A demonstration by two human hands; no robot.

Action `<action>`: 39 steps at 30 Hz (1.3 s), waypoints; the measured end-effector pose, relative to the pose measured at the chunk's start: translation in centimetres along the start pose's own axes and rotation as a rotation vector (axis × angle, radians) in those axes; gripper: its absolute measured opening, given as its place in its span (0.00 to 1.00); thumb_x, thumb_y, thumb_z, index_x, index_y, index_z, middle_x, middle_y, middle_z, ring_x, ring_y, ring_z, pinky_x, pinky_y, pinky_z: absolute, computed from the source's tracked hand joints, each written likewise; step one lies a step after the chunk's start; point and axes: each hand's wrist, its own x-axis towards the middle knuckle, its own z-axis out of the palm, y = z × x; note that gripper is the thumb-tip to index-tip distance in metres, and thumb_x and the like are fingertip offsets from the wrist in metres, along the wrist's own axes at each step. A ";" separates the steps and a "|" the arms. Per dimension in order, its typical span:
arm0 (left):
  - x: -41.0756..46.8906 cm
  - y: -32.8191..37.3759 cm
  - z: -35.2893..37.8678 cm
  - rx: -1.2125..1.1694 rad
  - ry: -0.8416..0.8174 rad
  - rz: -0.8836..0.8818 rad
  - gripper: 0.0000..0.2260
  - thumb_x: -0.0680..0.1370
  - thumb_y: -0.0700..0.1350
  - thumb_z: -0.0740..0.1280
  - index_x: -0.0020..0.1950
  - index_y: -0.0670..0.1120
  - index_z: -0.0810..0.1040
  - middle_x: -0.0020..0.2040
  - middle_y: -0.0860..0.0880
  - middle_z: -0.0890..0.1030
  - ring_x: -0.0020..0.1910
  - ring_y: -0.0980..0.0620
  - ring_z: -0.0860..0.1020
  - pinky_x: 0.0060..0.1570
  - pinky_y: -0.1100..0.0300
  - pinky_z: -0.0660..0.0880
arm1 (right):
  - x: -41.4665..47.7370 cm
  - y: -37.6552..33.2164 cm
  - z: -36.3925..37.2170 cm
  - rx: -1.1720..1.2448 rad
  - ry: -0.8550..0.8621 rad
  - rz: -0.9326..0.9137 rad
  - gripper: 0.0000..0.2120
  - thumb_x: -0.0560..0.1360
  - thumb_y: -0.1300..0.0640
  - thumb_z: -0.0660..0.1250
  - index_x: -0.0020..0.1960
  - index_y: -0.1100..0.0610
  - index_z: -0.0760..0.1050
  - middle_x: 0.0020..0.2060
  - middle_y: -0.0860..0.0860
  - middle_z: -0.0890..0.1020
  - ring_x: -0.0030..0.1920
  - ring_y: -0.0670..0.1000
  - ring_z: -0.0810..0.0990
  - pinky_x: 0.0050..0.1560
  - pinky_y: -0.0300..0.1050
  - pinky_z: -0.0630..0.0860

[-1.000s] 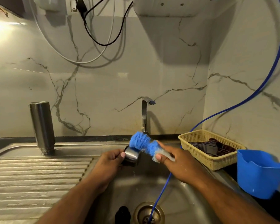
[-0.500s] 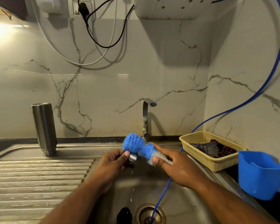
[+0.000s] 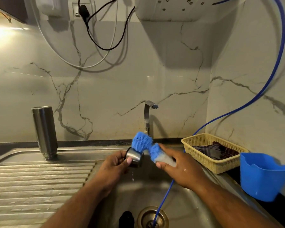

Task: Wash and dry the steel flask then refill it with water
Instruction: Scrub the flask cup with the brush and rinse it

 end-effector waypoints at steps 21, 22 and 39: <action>0.0 -0.1 -0.4 0.073 -0.024 0.092 0.10 0.81 0.39 0.66 0.62 0.45 0.81 0.56 0.47 0.86 0.59 0.51 0.82 0.58 0.63 0.77 | 0.0 -0.3 -0.4 -0.032 0.031 -0.005 0.33 0.73 0.31 0.65 0.73 0.21 0.51 0.63 0.40 0.81 0.58 0.42 0.79 0.58 0.50 0.79; 0.1 -0.1 -0.4 0.087 -0.032 0.095 0.11 0.81 0.38 0.66 0.62 0.45 0.80 0.56 0.47 0.86 0.59 0.50 0.82 0.57 0.63 0.77 | 0.0 -0.3 -0.5 -0.038 0.027 -0.005 0.33 0.74 0.31 0.65 0.73 0.22 0.51 0.63 0.40 0.81 0.57 0.42 0.79 0.57 0.49 0.79; 0.1 -0.1 -1.0 0.153 -0.038 0.126 0.12 0.80 0.37 0.67 0.63 0.46 0.80 0.56 0.50 0.86 0.60 0.54 0.82 0.65 0.55 0.74 | -0.1 -0.4 -0.6 -0.030 0.025 0.017 0.33 0.75 0.32 0.65 0.76 0.28 0.54 0.65 0.40 0.80 0.59 0.42 0.79 0.60 0.48 0.78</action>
